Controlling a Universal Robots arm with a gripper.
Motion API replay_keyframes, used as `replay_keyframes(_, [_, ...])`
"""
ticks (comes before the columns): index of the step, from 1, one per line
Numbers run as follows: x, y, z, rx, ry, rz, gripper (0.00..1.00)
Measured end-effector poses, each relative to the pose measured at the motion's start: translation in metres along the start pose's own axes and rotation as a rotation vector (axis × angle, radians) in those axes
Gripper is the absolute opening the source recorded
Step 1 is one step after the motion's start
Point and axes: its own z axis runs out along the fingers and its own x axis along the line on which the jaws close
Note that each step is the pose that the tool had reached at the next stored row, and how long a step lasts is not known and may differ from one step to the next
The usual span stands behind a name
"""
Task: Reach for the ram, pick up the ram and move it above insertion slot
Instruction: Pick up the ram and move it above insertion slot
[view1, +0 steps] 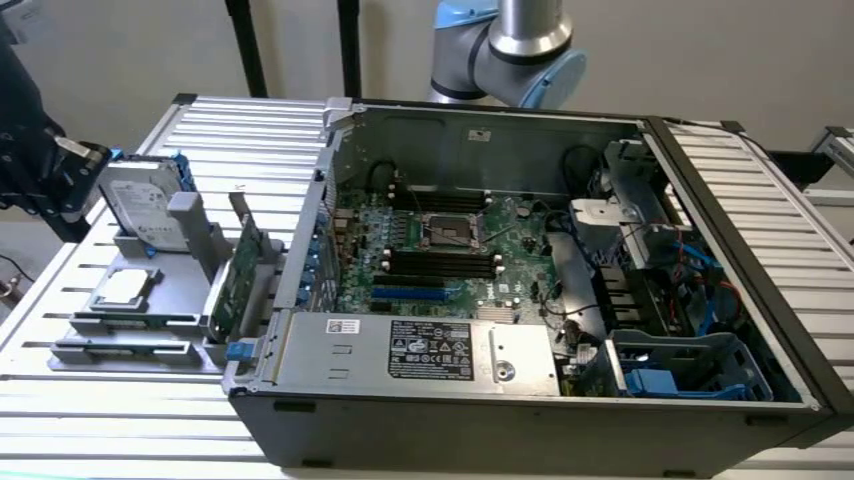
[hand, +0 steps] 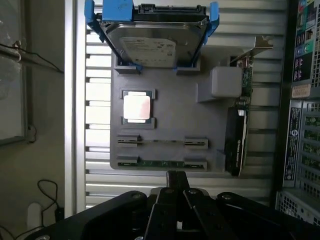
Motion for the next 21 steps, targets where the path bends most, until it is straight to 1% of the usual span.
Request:
replay_keyframes(3, [0.0001, -0.0003, 0.0001, 0.0000, 0.0009, -0.003, 0.11])
replay_keyframes(5, [0.0005, -0.0004, 0.0002, 0.0002, 0.0018, -0.028, 0.11])
replay_keyframes(21, [0.0006, -0.0004, 0.0007, 0.0035, 0.0104, -0.319, 0.11])
